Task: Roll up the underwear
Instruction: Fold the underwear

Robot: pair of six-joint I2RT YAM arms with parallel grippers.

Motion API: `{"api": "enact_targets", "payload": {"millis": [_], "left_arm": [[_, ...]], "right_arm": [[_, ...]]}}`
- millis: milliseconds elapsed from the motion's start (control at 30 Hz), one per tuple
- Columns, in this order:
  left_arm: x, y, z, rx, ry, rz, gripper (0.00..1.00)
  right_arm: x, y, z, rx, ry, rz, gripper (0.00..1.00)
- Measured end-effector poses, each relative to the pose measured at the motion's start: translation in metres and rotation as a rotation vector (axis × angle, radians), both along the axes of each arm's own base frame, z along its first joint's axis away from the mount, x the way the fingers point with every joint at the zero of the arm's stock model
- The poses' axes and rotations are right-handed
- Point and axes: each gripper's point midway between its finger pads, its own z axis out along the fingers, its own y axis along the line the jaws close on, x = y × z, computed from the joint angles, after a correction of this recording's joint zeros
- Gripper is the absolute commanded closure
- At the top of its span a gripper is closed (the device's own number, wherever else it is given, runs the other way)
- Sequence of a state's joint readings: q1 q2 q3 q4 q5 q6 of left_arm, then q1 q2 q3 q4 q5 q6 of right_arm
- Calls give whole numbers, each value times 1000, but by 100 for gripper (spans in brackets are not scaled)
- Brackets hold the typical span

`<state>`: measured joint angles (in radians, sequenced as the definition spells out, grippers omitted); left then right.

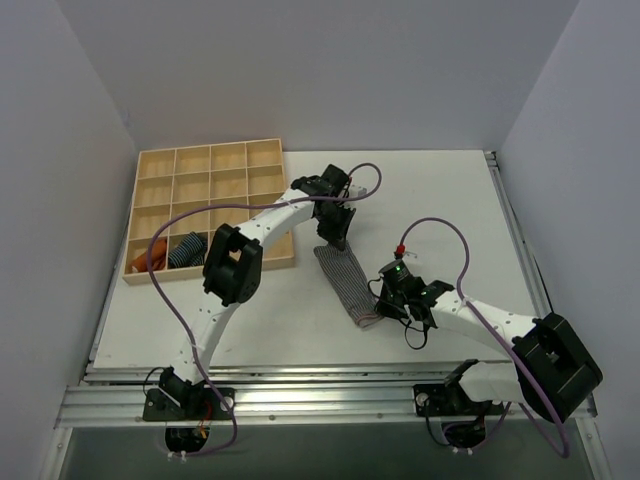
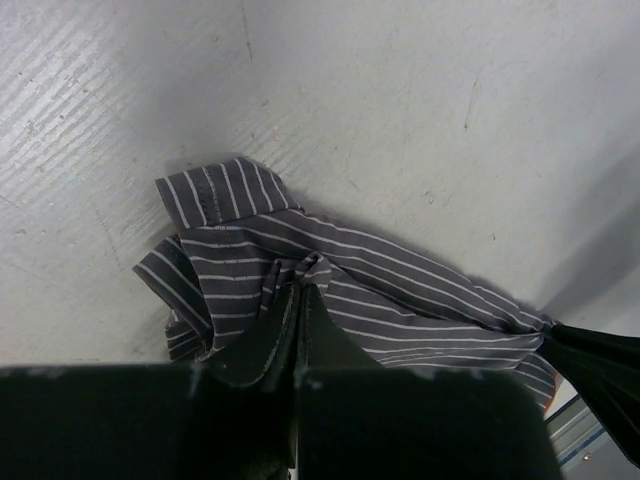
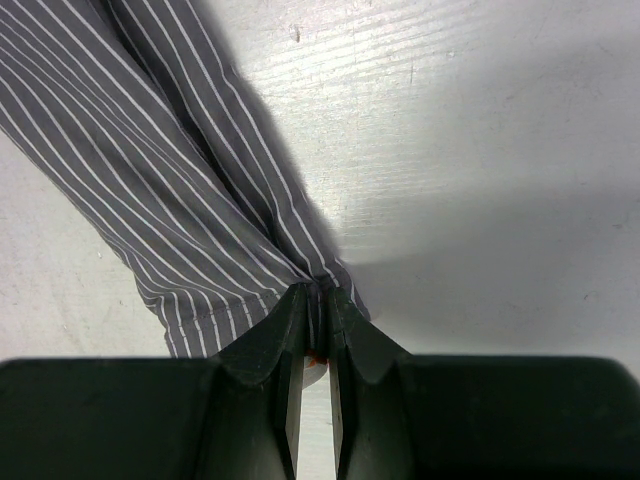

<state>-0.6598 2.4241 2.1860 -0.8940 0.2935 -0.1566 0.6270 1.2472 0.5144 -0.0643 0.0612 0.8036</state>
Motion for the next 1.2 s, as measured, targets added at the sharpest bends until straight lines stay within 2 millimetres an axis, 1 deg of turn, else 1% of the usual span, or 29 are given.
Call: {"api": "enact_targets", "payload": {"millis": [100, 167, 267, 367, 433, 533, 667, 733, 767, 800, 833, 867, 900, 933, 967, 1000, 1067, 1200], "left_arm": [[1, 0, -3, -4, 11, 15, 98], [5, -1, -2, -12, 7, 42, 98], [19, -2, 2, -40, -11, 100, 98], [35, 1, 5, -65, -30, 166, 98], [42, 4, 6, -73, -32, 198, 98], [47, 5, 8, -87, -32, 227, 98], [49, -1, 11, -116, -31, 237, 96], [47, -6, 14, -140, -21, 226, 91], [47, -8, 15, -149, -17, 221, 81], [47, -11, 17, -161, -14, 214, 73], [48, -12, 19, -170, -15, 210, 68], [49, -14, 21, -178, -16, 207, 66], [50, -15, 24, -187, -21, 204, 61], [52, -16, 27, -192, -27, 202, 57], [53, -16, 29, -195, -33, 201, 54], [54, -16, 31, -197, -38, 202, 52], [57, -13, 33, -184, -50, 213, 51], [61, 6, 35, -122, -70, 268, 47]], "right_arm": [[0, 0, 0, 0, 0, 0, 100], [0, 0, 0, 0, 0, 1, 100], [0, 0, 0, 0, 0, 0, 100], [0, 0, 0, 0, 0, 0, 100], [0, 0, 0, 0, 0, 0, 100], [0, 0, 0, 0, 0, 0, 100], [0, 0, 0, 0, 0, -1, 100], [0, 0, 0, 0, 0, -2, 99], [0, 0, 0, 0, 0, -3, 96], [0, 0, 0, 0, 0, -3, 89], [0, 0, 0, 0, 1, -4, 86], [0, -1, 0, -1, 3, -4, 84], [-1, -1, 0, -4, 6, -4, 80], [-1, -1, 1, -8, 10, -4, 78], [-2, -2, 2, -12, 15, -4, 74], [-2, -2, 3, -17, 21, -4, 72], [0, -2, 9, -27, 26, -2, 66], [16, 7, 36, -18, -14, 10, 58]]}}
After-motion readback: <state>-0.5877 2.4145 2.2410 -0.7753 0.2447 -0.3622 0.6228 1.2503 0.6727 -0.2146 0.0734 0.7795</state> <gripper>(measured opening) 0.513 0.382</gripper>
